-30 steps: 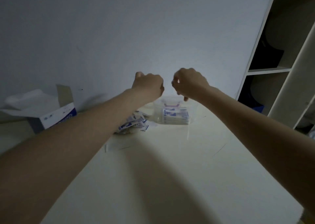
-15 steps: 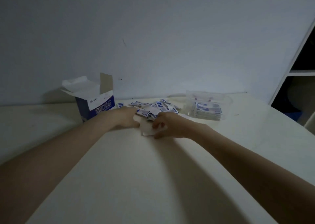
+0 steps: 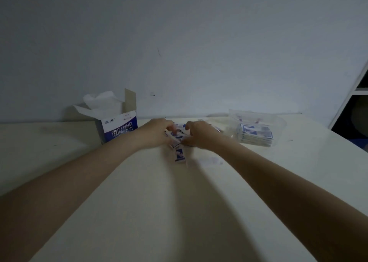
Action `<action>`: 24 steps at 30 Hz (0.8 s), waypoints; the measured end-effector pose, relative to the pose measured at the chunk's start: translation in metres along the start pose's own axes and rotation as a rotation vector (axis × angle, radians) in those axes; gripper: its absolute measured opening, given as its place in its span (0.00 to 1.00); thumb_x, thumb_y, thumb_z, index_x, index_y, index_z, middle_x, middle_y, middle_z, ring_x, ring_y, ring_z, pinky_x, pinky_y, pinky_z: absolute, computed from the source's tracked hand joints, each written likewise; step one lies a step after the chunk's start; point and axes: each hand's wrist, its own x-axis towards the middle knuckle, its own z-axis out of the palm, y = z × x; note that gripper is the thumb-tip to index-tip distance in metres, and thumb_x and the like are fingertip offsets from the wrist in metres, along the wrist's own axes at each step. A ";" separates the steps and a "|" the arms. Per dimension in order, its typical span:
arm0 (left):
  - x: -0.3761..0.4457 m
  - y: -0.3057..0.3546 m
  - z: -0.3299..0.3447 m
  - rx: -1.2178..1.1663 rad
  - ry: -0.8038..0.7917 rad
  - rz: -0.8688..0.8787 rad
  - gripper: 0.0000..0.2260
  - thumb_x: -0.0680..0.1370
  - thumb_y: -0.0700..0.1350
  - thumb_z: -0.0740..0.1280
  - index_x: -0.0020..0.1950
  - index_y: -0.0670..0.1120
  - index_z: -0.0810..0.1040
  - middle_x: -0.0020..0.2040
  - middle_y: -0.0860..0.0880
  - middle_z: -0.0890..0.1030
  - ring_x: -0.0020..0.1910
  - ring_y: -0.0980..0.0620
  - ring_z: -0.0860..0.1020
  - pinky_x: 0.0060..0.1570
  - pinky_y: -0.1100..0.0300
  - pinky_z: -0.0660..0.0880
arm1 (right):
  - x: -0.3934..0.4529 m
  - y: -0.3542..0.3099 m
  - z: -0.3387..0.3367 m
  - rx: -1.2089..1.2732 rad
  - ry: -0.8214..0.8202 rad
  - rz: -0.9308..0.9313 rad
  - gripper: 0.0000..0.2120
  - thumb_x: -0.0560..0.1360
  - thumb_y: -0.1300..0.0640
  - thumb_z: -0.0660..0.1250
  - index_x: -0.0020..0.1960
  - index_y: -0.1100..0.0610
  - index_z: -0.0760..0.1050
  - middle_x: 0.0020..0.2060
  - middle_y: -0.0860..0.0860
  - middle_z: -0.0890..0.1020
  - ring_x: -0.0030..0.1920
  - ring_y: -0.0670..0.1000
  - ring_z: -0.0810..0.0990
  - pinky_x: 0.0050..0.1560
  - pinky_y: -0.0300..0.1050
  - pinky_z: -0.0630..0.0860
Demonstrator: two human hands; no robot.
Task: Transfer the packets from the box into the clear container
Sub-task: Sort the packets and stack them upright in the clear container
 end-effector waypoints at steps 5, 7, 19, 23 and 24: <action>0.015 -0.009 0.011 0.026 -0.144 -0.060 0.27 0.67 0.53 0.73 0.65 0.59 0.70 0.63 0.55 0.73 0.58 0.51 0.75 0.58 0.55 0.74 | 0.005 -0.003 0.010 -0.012 -0.062 0.050 0.16 0.76 0.58 0.61 0.63 0.61 0.73 0.60 0.57 0.77 0.60 0.57 0.75 0.55 0.46 0.72; 0.021 -0.007 0.015 0.048 -0.114 -0.061 0.25 0.70 0.50 0.72 0.65 0.54 0.71 0.61 0.52 0.74 0.54 0.51 0.75 0.52 0.59 0.73 | 0.005 0.003 0.005 0.089 -0.086 0.085 0.14 0.76 0.60 0.62 0.60 0.61 0.75 0.56 0.58 0.79 0.55 0.57 0.78 0.48 0.44 0.73; 0.018 -0.014 -0.011 -0.487 0.255 -0.093 0.20 0.73 0.35 0.69 0.64 0.46 0.73 0.64 0.41 0.71 0.52 0.49 0.74 0.41 0.69 0.77 | -0.012 0.032 -0.032 1.143 0.055 0.360 0.08 0.73 0.63 0.68 0.49 0.68 0.76 0.41 0.58 0.78 0.37 0.50 0.77 0.39 0.37 0.77; 0.012 0.008 -0.011 -0.544 0.378 0.018 0.28 0.71 0.38 0.73 0.68 0.50 0.66 0.65 0.45 0.71 0.61 0.49 0.72 0.54 0.62 0.69 | -0.014 0.011 -0.033 1.443 -0.030 0.281 0.04 0.74 0.63 0.66 0.41 0.63 0.74 0.39 0.55 0.77 0.41 0.50 0.76 0.46 0.41 0.74; 0.012 0.014 -0.010 -0.577 0.362 0.050 0.29 0.71 0.37 0.72 0.68 0.50 0.66 0.62 0.45 0.73 0.55 0.50 0.75 0.52 0.61 0.71 | -0.013 0.004 -0.032 1.453 -0.041 0.264 0.05 0.75 0.64 0.66 0.40 0.63 0.73 0.37 0.55 0.77 0.39 0.51 0.76 0.45 0.41 0.74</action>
